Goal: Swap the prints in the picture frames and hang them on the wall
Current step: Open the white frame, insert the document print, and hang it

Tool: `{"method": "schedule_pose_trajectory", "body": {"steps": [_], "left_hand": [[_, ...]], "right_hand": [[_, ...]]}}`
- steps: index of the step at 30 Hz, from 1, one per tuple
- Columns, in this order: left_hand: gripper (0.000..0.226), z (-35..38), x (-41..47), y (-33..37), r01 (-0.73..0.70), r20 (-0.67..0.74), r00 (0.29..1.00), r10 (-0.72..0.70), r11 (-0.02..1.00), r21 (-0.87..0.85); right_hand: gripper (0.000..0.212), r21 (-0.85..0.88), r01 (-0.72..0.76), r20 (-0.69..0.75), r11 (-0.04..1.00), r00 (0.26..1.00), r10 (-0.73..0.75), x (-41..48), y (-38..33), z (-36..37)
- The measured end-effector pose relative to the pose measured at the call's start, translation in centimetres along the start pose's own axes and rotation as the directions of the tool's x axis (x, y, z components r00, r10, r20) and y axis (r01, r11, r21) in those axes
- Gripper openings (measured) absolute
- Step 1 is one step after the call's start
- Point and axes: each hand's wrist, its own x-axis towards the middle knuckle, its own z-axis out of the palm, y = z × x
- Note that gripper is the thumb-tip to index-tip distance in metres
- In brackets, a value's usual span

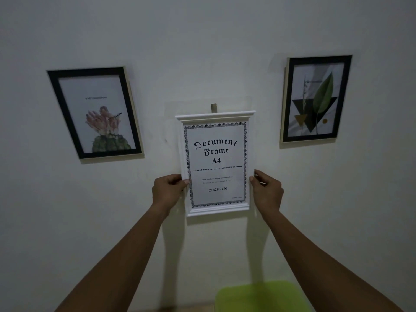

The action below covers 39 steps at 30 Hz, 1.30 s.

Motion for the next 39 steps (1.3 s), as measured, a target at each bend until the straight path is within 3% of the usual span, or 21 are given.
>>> {"method": "schedule_pose_trajectory", "body": {"steps": [8, 30, 39], "left_hand": [[0.044, 0.1, -0.2, -0.3, -0.021, -0.121, 0.992, 0.024, 0.999, 0.030], [0.035, 0.6, -0.6, -0.3, 0.021, -0.217, 0.976, 0.003, 0.994, 0.111], [0.055, 1.0, -3.9, -1.5, 0.095, -0.258, 0.964, -0.065, 0.990, 0.107]], "right_hand": [[0.032, 0.005, -0.020, -0.003, 1.000, 1.000, 0.020, 0.0, 0.6, 0.4], [0.030, 0.005, -0.020, -0.032, 1.000, 0.999, 0.020, 0.1, 1.2, 0.7], [0.035, -0.070, -0.054, -0.027, 0.996, 0.998, 0.052, -2.2, 2.9, -0.6]]}}
